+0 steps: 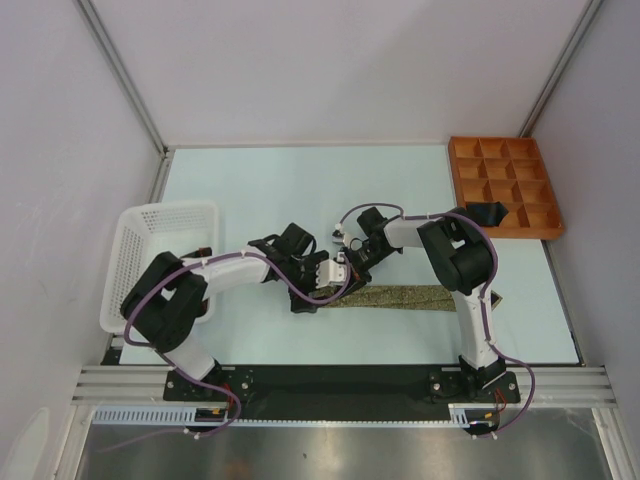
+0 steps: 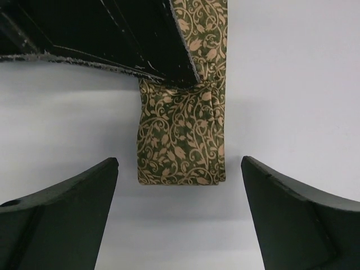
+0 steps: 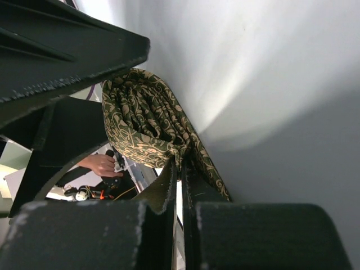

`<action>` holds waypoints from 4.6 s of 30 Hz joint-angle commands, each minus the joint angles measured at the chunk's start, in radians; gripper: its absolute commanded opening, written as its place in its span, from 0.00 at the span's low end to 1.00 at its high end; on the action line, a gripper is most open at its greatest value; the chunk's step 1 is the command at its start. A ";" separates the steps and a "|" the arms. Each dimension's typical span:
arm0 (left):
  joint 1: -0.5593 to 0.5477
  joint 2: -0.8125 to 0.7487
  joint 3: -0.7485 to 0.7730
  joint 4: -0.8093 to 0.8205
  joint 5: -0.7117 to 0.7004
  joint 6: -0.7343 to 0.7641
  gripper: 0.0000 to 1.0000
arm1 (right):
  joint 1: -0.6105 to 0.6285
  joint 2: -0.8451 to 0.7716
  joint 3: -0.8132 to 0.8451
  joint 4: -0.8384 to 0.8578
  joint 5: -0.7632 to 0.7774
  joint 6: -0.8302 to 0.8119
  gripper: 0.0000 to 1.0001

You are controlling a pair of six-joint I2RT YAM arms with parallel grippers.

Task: Roll the ties
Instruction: Roll the tie at the center of the board.

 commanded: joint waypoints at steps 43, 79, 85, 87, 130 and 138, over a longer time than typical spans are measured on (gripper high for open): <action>-0.138 0.279 0.244 -0.263 -0.154 0.073 0.34 | -0.079 -0.088 -0.054 0.019 -0.047 0.038 0.27; -0.104 0.221 0.251 -0.182 -0.067 -0.022 0.80 | -0.094 -0.079 -0.193 0.099 0.018 0.077 0.00; -0.059 0.077 0.173 -0.047 0.050 -0.091 0.90 | -0.123 -0.068 -0.192 0.030 0.081 0.022 0.00; -0.056 0.062 0.153 -0.008 0.067 -0.102 0.91 | -0.128 -0.065 -0.192 0.014 0.099 0.005 0.00; -0.081 0.059 -0.179 0.525 0.179 -0.452 0.57 | -0.143 0.025 -0.246 0.128 0.110 0.008 0.00; -0.141 0.082 0.007 0.284 0.068 -0.375 0.27 | -0.172 -0.111 -0.222 0.071 0.019 -0.002 0.27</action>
